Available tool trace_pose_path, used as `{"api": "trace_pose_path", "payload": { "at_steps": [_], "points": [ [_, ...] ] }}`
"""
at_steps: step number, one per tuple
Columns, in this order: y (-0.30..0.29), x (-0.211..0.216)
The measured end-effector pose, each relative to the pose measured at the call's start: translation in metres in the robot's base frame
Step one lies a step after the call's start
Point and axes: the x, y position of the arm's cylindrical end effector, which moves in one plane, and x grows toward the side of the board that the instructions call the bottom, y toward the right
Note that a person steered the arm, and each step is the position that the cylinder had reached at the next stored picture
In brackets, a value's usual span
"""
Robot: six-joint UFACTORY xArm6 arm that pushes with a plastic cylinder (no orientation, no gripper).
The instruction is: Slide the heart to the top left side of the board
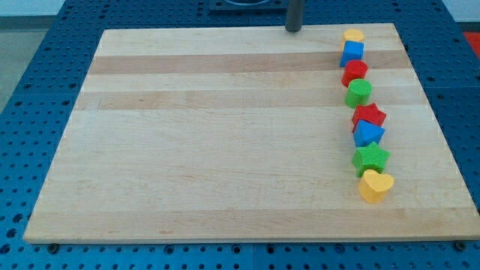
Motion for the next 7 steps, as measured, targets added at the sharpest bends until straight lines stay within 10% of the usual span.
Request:
{"api": "trace_pose_path", "payload": {
  "at_steps": [4, 7],
  "points": [
    [0.124, -0.001],
    [0.224, 0.127]
  ]
}}
